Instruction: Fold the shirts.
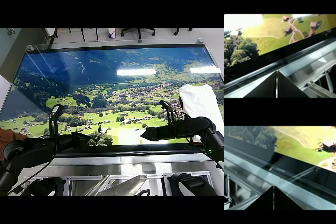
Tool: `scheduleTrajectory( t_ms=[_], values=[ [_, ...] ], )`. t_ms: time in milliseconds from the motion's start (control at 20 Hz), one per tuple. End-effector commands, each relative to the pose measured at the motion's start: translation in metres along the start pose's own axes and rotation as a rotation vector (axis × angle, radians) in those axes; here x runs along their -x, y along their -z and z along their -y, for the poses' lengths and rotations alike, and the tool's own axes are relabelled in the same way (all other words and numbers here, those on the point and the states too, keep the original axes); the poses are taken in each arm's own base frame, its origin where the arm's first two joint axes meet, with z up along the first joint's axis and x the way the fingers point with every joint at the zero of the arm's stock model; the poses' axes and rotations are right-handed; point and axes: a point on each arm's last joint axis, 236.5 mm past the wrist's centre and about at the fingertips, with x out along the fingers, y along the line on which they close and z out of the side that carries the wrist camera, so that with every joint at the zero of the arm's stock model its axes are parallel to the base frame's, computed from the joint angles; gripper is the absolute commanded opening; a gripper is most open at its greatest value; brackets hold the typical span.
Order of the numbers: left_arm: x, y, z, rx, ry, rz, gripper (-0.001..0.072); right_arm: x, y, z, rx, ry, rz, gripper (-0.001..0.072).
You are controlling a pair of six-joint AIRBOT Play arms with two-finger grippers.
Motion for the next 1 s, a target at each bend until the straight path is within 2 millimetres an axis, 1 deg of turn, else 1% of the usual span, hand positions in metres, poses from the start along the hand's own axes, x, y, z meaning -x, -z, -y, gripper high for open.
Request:
scheduleTrajectory(
  t_ms=[0, 100, 150, 200, 250, 300, 350, 400, 450, 500, 550, 650, 700, 800, 900, 950],
  values=[
    [0.004, -0.002, -0.006, -0.015, -0.020, 0.024, 0.0015, 0.000, 0.003, -0.001, 0.000, -0.002, -0.009, 0.0021],
    [0.008, -0.004, -0.028, -0.011, -0.094, 0.022, 0.0015, 0.000, 0.003, -0.001, -0.001, -0.002, -0.009, 0.0021],
    [0.014, -0.008, -0.048, -0.005, -0.165, 0.026, 0.0015, 0.000, 0.002, 0.000, -0.001, -0.002, -0.009, 0.0021],
    [0.026, -0.013, -0.080, -0.005, -0.283, 0.028, 0.0015, 0.000, 0.002, 0.000, -0.001, -0.002, -0.009, 0.0021],
    [0.046, -0.018, -0.116, 0.005, -0.428, 0.022, 0.0015, 0.000, 0.003, -0.001, 0.000, -0.002, -0.009, 0.0021],
    [0.074, -0.023, -0.158, 0.037, -0.597, 0.021, 0.0042, 0.000, 0.003, -0.001, 0.000, -0.002, -0.009, 0.0021],
    [0.104, -0.027, -0.196, 0.080, -0.753, 0.029, 0.0351, 0.000, 0.003, -0.001, -0.001, -0.002, -0.009, 0.0021],
    [0.134, -0.027, -0.232, 0.138, -0.893, 0.038, 0.0701, 0.000, 0.003, -0.001, 0.000, -0.002, -0.009, 0.0021],
    [0.163, -0.020, -0.268, 0.221, -1.019, 0.031, 0.0699, 0.000, 0.002, 0.000, -0.001, -0.002, -0.009, 0.0021],
    [0.187, -0.005, -0.300, 0.317, -1.114, 0.005, 0.0698, 0.000, 0.003, -0.001, 0.000, -0.002, -0.009, 0.0021],
    [0.204, 0.014, -0.325, 0.409, -1.168, -0.033, 0.0698, 0.000, 0.003, -0.001, -0.001, -0.002, -0.009, 0.0021],
    [0.224, 0.056, -0.372, 0.599, -1.208, -0.099, 0.0699, 0.000, 0.003, 0.000, -0.001, -0.002, -0.010, 0.0021],
    [0.229, 0.074, -0.392, 0.676, -1.215, -0.118, 0.0699, 0.000, 0.002, 0.000, -0.001, -0.002, -0.009, 0.0021],
    [0.230, 0.108, -0.425, 0.793, -1.209, -0.158, 0.0699, 0.000, 0.002, -0.001, 0.000, -0.002, -0.009, 0.0021],
    [0.224, 0.128, -0.454, 0.839, -1.196, -0.173, 0.0699, 0.000, 0.002, 0.000, -0.001, -0.002, -0.009, 0.0021],
    [0.220, 0.132, -0.467, 0.841, -1.189, -0.170, 0.0698, 0.000, 0.002, -0.001, -0.001, -0.002, -0.009, 0.0021]
  ],
)
